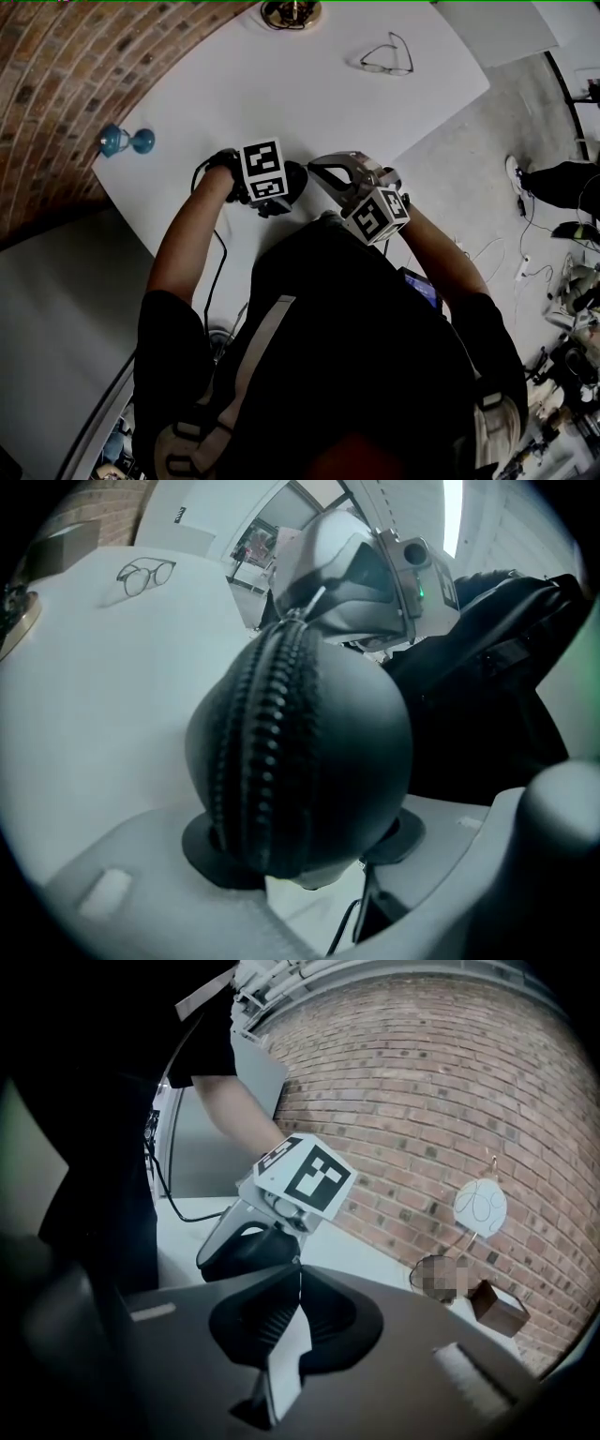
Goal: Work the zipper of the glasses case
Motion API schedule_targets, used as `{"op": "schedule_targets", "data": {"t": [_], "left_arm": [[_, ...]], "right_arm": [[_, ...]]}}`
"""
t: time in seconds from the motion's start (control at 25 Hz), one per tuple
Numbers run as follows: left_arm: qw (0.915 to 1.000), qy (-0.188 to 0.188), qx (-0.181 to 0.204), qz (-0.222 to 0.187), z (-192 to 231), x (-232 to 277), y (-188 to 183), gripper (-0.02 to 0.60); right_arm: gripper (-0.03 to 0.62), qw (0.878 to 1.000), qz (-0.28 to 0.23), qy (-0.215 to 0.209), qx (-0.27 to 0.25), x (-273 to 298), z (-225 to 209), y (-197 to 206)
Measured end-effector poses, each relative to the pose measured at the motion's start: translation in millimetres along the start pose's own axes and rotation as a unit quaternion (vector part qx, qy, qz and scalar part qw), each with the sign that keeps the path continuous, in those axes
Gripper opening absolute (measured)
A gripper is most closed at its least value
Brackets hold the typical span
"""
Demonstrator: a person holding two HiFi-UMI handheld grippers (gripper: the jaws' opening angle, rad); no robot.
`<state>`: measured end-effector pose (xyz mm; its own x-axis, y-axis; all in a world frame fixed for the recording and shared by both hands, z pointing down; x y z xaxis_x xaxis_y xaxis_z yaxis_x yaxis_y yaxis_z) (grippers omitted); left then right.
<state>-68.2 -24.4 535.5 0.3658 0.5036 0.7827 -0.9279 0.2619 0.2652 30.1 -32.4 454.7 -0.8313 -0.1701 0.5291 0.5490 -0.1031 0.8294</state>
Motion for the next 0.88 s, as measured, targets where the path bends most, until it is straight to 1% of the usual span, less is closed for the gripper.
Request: {"op": "schedule_targets", "data": {"t": [0.12,0.2,0.24,0.32,0.36,0.48,0.56,0.64,0.72,0.8,0.84,0.88], "left_arm": [[0.9999,-0.002,0.011,0.002,3,3,2,0.27],[0.9996,-0.016,0.019,-0.011,6,5,2,0.272],[0.9993,-0.024,0.021,-0.021,8,7,2,0.275],[0.9981,-0.041,0.018,-0.042,12,7,3,0.346],[0.997,-0.053,0.014,-0.055,16,6,4,0.364],[0.989,-0.105,-0.01,-0.104,28,-4,8,0.382],[0.9802,-0.141,-0.033,-0.135,34,-11,14,0.388],[0.9679,-0.18,-0.056,-0.166,38,-17,23,0.39],[0.9501,-0.225,-0.079,-0.201,39,-24,31,0.389],[0.9286,-0.266,-0.097,-0.24,36,-31,34,0.388],[0.9196,-0.282,-0.1,-0.255,34,-33,33,0.388],[0.9132,-0.294,-0.097,-0.264,30,-35,30,0.388]], "right_arm": [[0.003,1.0,0.0,-0.01,-0.007,4,6,13],[0.003,1.0,-0.001,-0.014,0.0,4,6,15],[0.003,1.0,-0.002,-0.016,0.008,4,6,16],[0.003,1.0,-0.001,-0.02,0.021,3,6,18],[0.003,0.999,0.002,-0.021,0.026,3,6,20],[0.003,0.999,0.013,-0.021,0.046,3,5,26],[0.003,0.997,0.02,-0.016,0.07,3,3,31],[0.003,0.994,0.021,-0.008,0.105,2,-1,35],[0.003,0.991,0.017,-0.003,0.135,2,-7,36],[0.003,0.988,0.018,0.001,0.155,2,-12,39],[0.003,0.986,0.019,0.003,0.163,1,-13,41],[0.003,0.985,0.021,0.004,0.17,1,-14,43]]}}
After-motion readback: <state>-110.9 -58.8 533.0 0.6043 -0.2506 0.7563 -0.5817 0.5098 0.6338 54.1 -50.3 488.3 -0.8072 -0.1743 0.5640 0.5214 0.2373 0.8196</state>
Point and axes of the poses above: the fingertips, and each gripper's own axes: x forward along the fingers, z to its left, y out of its underside, the point moved 7 cm from there along -x, backward along the fingers, and after that the axes turned 8 degrees about -y, right-handed, at the moved point
